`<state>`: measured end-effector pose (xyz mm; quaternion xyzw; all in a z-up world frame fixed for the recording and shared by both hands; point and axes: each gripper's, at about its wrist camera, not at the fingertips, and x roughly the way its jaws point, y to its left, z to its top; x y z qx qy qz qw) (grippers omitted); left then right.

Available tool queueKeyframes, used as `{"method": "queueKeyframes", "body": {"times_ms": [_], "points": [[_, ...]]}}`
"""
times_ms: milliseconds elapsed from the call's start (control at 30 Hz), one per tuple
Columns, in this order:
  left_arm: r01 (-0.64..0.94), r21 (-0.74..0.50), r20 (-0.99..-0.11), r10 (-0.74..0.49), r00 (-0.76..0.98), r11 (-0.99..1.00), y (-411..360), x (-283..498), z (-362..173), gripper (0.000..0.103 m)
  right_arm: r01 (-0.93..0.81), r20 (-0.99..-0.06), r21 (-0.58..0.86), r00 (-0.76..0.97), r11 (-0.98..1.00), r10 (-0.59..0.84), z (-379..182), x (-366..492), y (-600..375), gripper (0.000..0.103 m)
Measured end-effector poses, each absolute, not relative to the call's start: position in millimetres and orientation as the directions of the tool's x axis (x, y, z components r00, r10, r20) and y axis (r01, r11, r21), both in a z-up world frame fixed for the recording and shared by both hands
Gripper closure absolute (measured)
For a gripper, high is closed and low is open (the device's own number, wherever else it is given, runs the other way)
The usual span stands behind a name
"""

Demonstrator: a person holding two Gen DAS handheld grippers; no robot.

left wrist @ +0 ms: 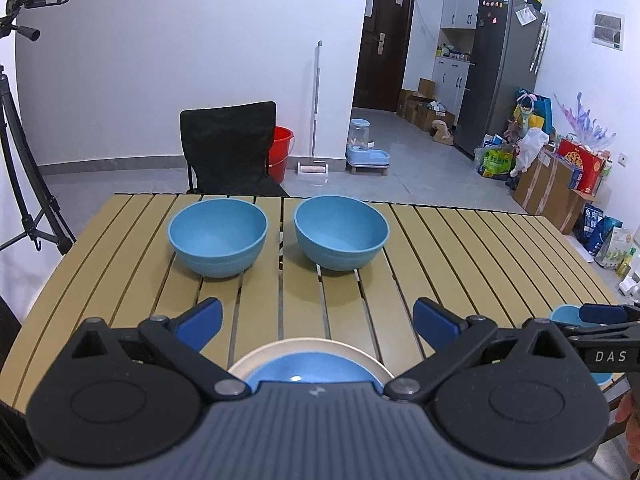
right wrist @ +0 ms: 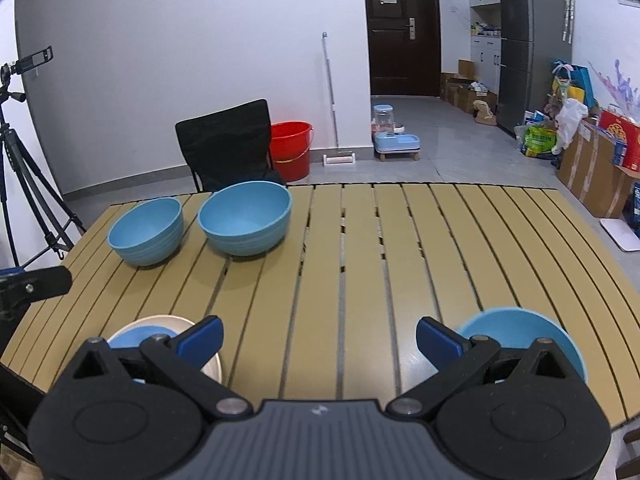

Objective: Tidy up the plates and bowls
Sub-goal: 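Withdraw both grippers and move them to the two remaining blue bowls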

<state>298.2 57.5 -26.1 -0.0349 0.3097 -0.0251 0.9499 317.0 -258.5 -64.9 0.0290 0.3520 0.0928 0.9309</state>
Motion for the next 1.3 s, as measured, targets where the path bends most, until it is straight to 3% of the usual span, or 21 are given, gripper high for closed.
{"method": "queueKeyframes", "body": {"times_ms": [600, 1300], "points": [[0.072, -0.071, -0.637, -0.101, 0.764, 0.995, 62, 389, -17, 0.000, -0.169, -0.668, 0.176, 0.703, 0.970, 0.244, -62, 396, -227, 0.000], [-0.031, -0.071, -0.746, -0.032, 0.665, 0.997, 59, 519, -38, 0.000, -0.082, -0.745, 0.260, 0.617, 0.962, 0.254, -75, 504, -223, 0.000]]}}
